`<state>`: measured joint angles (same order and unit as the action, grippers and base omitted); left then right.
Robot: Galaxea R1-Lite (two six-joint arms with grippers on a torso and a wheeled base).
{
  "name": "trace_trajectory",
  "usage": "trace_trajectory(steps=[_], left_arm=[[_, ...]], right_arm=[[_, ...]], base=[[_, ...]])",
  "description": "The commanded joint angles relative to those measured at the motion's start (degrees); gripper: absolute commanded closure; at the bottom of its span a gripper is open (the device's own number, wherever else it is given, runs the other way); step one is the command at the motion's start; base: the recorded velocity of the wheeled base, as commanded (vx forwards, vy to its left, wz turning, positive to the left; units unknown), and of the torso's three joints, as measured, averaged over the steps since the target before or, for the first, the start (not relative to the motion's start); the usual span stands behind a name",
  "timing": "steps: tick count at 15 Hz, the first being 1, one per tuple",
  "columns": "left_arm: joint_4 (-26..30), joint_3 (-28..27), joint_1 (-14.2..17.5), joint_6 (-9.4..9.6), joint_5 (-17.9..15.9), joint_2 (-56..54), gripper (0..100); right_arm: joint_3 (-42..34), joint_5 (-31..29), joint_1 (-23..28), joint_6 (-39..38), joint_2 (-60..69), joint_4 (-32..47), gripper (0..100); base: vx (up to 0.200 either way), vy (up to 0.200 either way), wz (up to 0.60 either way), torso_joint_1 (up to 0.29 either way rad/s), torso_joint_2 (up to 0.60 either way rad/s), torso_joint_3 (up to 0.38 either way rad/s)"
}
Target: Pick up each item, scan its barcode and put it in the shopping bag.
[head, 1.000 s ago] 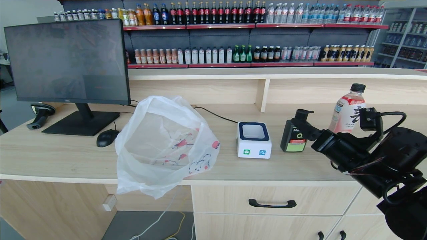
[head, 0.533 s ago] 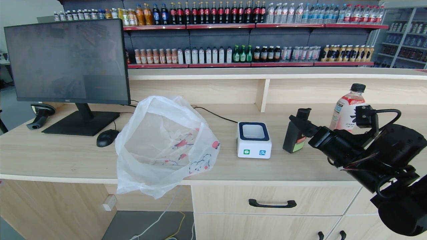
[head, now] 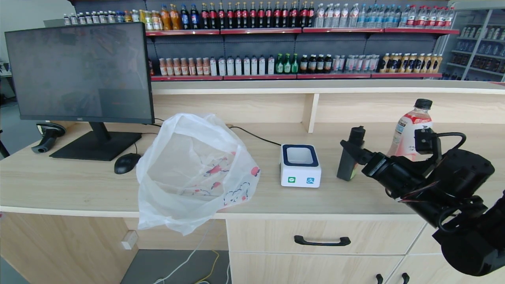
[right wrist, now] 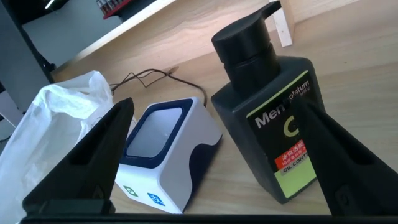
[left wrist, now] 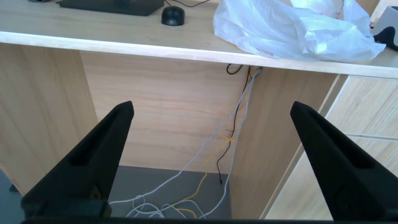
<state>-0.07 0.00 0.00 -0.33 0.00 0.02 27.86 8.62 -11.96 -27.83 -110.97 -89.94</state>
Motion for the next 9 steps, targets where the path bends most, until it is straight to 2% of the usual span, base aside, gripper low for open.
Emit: trace_trajectory(steps=[1, 9], left_arm=[[0.0, 0.0, 0.0, -0.02, 0.0, 0.0, 0], [0.0, 0.0, 0.0, -0.02, 0.0, 0.0, 0]], right_arm=[[0.5, 0.1, 0.8, 0.1, -1.1, -0.1, 0], [2.8, 0.1, 1.1, 0.1, -2.9, -0.1, 0]], base=[[0.000, 0.000, 0.00, 0.000, 0.00, 0.000], [0.000, 0.000, 0.00, 0.000, 0.00, 0.000]])
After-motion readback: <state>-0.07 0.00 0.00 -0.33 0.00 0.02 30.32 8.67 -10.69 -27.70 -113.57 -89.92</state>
